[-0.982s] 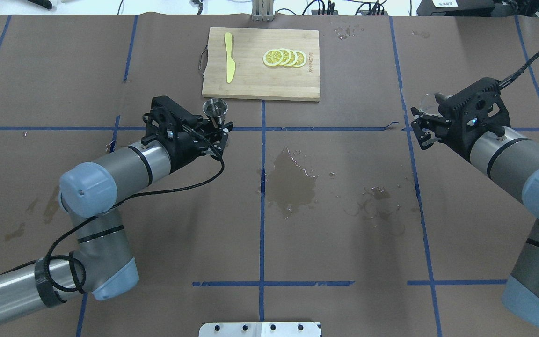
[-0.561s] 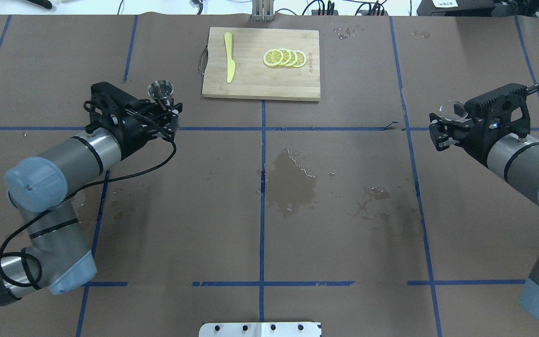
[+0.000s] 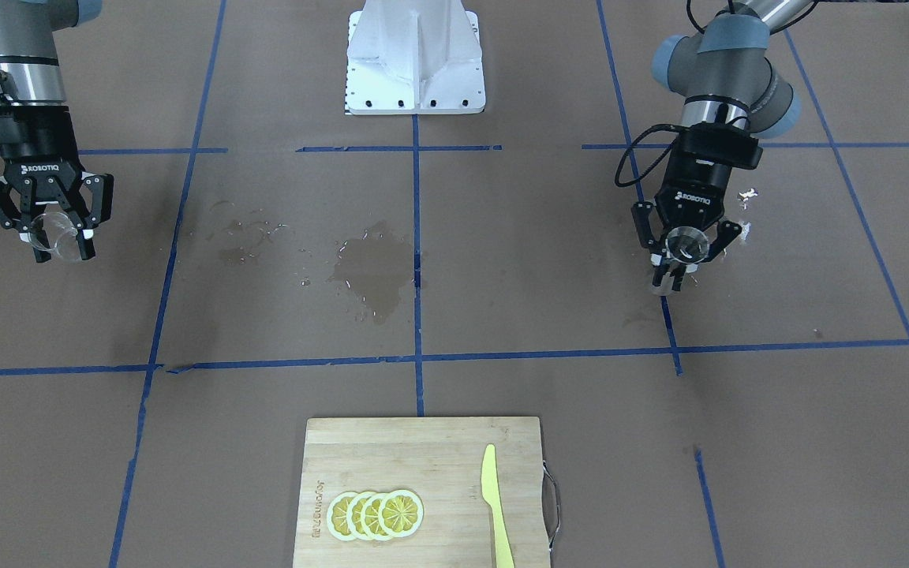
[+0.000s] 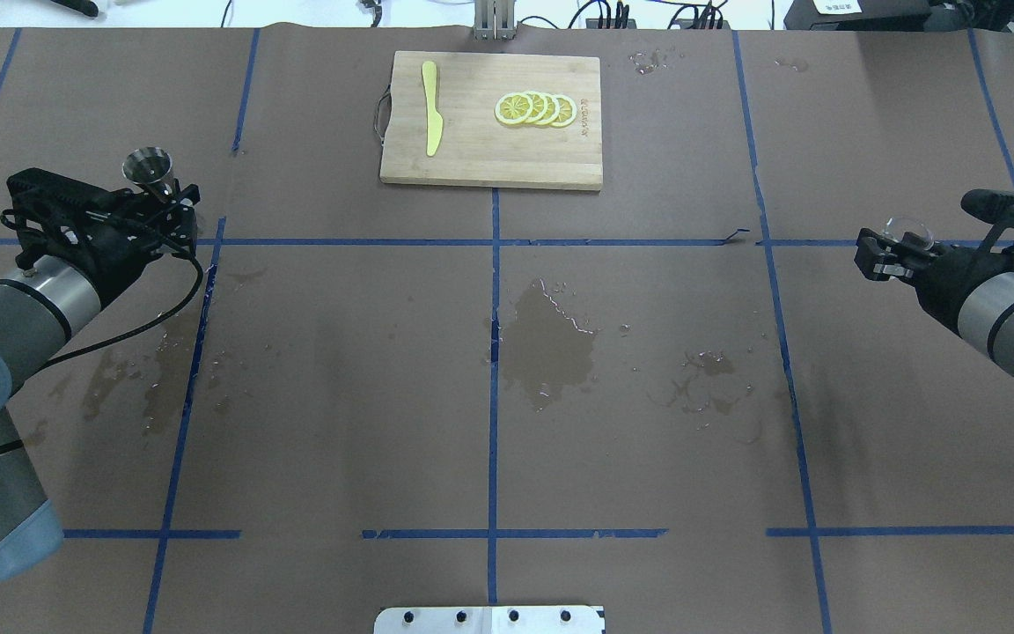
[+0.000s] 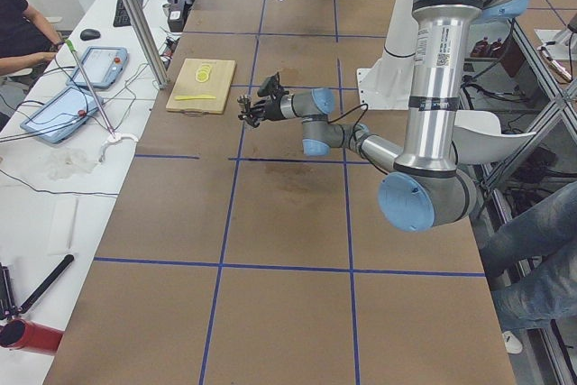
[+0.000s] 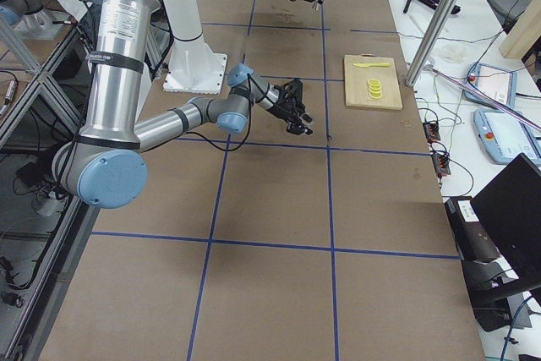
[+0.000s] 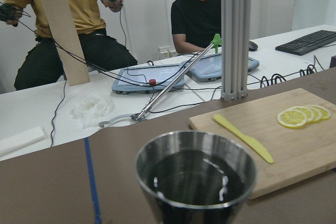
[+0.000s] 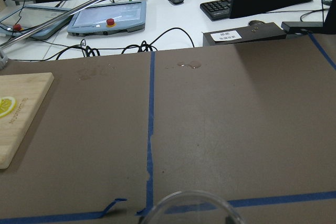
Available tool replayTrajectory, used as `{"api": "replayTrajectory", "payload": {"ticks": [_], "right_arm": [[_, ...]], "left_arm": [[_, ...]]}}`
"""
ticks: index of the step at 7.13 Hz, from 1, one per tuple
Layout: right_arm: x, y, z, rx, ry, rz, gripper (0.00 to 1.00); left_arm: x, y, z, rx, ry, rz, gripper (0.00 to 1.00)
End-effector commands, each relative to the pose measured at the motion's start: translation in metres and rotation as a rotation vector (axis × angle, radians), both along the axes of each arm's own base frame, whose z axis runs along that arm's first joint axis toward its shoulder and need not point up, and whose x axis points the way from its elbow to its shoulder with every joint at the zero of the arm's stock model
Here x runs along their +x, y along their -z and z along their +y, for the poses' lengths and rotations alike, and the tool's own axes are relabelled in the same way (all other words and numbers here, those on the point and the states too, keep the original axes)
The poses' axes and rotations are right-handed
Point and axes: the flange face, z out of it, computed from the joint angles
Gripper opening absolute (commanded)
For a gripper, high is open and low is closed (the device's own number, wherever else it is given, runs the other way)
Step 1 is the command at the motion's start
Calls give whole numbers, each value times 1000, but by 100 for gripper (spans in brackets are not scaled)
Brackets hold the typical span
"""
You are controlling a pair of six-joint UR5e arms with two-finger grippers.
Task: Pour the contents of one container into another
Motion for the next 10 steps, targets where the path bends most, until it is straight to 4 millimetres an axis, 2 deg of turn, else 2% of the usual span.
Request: {"api": "replayTrajectory", "payload": {"ticks": [1, 2, 3, 4, 6, 8, 10], "right_arm": [[0, -9, -2, -38, -26, -21, 0], [0, -20, -3, -86, -71, -64, 0], [-3, -26, -4, -109, -95, -87, 0], [-4, -29, -4, -109, -98, -83, 0], [-9, -27, -2, -107, -89, -87, 0], [-16, -23, -1, -104, -77, -95, 0], [-32, -22, 11, -96, -99, -109, 0]], "left_arm": [[-27, -49, 14, -121, 68, 55, 0], [-34, -64, 19, -144, 135, 73, 0], [-32, -77, 26, -181, 142, 100, 0], [-20, -82, 38, -195, 157, 133, 0], [19, -89, 75, -186, 199, 180, 0], [43, -101, 101, -127, 252, 134, 0], [61, -107, 112, -92, 283, 116, 0]]}}
